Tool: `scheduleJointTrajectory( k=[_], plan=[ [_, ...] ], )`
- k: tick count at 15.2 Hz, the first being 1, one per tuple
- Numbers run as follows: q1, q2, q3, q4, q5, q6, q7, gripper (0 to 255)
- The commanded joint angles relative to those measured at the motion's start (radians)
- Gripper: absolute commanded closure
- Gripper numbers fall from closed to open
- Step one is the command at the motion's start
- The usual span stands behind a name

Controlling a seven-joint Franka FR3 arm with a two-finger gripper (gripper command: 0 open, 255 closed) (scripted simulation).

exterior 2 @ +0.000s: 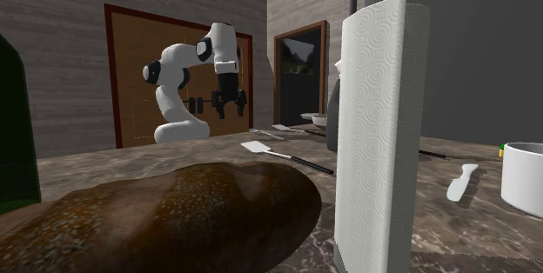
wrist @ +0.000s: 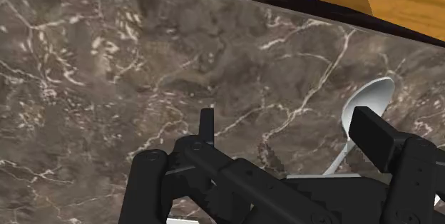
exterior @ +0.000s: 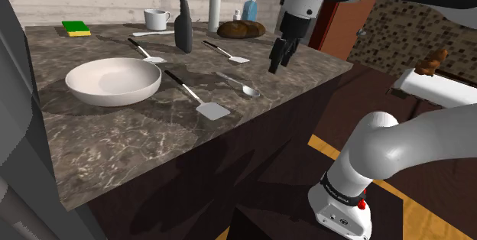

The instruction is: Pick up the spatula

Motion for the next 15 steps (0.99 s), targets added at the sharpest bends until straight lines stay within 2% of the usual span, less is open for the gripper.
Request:
scheduleJointTrajectory(
  k=[1,8,15],
  plan=[
    [0.000,0.000,0.000,0.000,0.000,0.000,0.000,0],
    [-0.035,0.282,-0.006,0.188,-0.021,0.091,0.027,0],
    [-0.063,0.558,-0.017,0.433,-0.042,0.118,0.059,0]
  ],
)
